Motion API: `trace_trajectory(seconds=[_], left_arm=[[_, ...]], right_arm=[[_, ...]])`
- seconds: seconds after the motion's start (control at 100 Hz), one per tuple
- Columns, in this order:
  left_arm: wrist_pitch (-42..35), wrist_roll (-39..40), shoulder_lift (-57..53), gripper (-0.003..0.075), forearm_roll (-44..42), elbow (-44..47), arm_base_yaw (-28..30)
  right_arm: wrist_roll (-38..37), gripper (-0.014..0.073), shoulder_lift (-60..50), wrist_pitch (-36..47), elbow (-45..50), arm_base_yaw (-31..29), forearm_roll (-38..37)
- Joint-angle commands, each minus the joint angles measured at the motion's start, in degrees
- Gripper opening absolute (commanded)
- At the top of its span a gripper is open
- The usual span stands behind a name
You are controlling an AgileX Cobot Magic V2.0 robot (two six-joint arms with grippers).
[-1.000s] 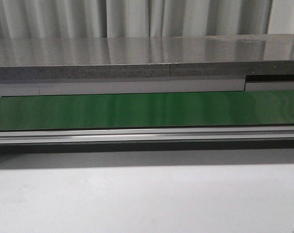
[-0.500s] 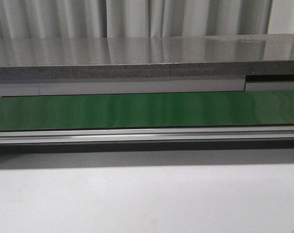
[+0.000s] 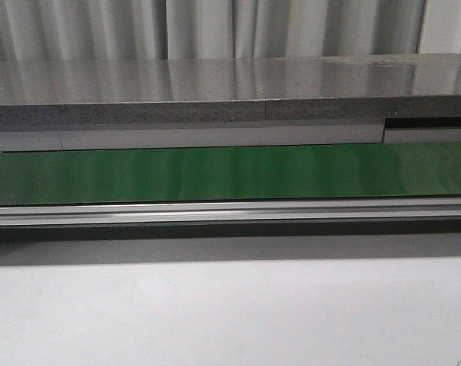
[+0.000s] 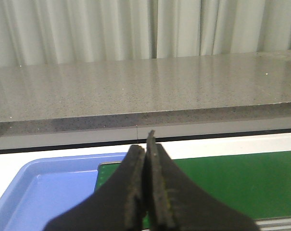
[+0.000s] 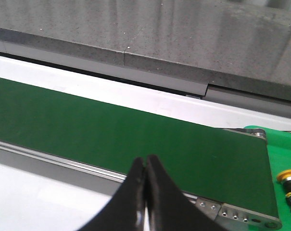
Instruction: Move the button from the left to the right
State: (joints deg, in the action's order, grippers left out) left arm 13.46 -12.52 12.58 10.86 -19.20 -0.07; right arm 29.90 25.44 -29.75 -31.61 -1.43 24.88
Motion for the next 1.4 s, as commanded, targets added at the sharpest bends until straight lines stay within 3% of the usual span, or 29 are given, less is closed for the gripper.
trace_trajectory(seconds=[0.0,0.23,0.42,0.59,0.81,0.98,1.39], left_arm=[[-4.7,-0.1,0.5,-0.0020,0.8,-1.5,-0.4],[-4.7,-0.1,0.5,-0.0020,0.8,-1.5,-0.4],[-4.7,-0.1,0.5,-0.0020,0.8,-1.5,-0.4],[-4.7,-0.1,0.5,-0.0020,0.8,-1.5,-0.4],[-4.7,-0.1,0.5,-0.0020,0.8,-1.5,-0.4],[-4.7,-0.1,0.5,-0.0020,0.8,-1.5,-0.4],[-4.7,-0.1,0.7,-0.0020,0.8,-1.5,-0.4]], right_arm=[[-2.1,-0.0068,0.3,3.9,-1.3,1.5,-0.7],[-16.5,-0.0068,-2.8,4.9,-0.9,5.9,-14.8],[-28.0,-0.0068,-7.7,13.3,6.5,6.0,-23.2],[-29.2,-0.0068,-13.1,20.3,16.0,6.0,-23.2],[-29.9,-0.0068,-21.5,21.7,24.8,6.0,-23.1],[-29.9,-0.0068,-27.4,21.7,28.2,6.0,-23.1],[-29.9,-0.0068,-27.2,26.6,32.3,6.0,-22.9]])
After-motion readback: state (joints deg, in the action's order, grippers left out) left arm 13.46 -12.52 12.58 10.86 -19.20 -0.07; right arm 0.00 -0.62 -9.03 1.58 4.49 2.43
